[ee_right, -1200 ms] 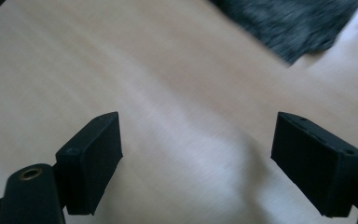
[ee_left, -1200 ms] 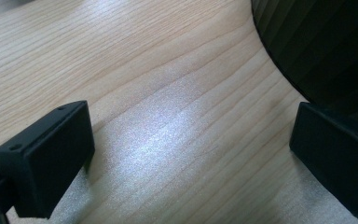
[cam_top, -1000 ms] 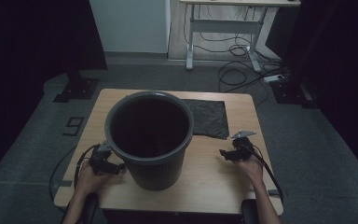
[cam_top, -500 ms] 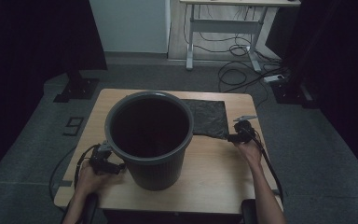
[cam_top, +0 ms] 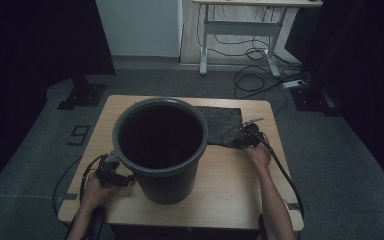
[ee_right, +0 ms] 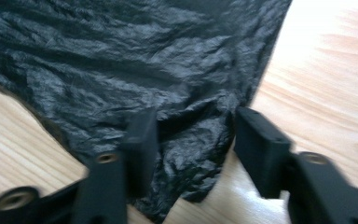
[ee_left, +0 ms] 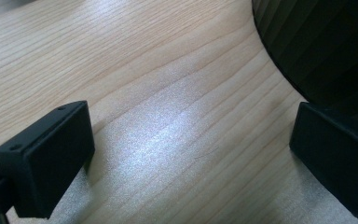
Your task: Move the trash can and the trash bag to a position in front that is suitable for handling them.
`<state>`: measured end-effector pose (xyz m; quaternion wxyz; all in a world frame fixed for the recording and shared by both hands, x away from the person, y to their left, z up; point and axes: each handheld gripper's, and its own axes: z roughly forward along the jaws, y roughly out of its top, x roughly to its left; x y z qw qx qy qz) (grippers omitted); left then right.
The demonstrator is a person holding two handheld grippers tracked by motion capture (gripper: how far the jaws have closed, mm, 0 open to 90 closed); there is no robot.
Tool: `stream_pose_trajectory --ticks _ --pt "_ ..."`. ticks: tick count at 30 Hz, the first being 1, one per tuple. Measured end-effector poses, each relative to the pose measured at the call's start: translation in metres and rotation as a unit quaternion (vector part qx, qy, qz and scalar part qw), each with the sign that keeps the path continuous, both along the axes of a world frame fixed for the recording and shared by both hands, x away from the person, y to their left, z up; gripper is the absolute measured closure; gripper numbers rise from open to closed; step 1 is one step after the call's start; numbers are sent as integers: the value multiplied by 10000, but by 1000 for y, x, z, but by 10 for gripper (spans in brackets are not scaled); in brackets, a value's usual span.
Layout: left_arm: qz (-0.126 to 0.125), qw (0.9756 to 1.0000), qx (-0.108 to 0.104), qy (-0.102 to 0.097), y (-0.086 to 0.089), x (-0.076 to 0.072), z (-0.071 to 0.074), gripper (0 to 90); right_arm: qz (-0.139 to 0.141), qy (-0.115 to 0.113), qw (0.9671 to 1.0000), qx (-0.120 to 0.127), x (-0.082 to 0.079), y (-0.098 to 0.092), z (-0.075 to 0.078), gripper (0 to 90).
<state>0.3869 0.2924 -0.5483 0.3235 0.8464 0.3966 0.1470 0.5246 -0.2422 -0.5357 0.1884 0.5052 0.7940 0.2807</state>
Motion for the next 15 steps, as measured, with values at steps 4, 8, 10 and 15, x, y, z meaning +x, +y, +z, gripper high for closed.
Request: stream_pose_trajectory --ticks 4,8,10,15 --pt "1 10000 -1 -1 0 0 0 0 55 153 9995 253 -2 -1 1 840" --pt "2 10000 1 -2 0 0 0 0 183 224 9990 327 -11 -2 1 888" --pt "3 10000 2 -3 0 0 0 0 270 245 9989 310 -20 -1 1 889" --pt "8 10000 0 -4 0 0 0 0 496 186 9984 218 -50 6 4 889"
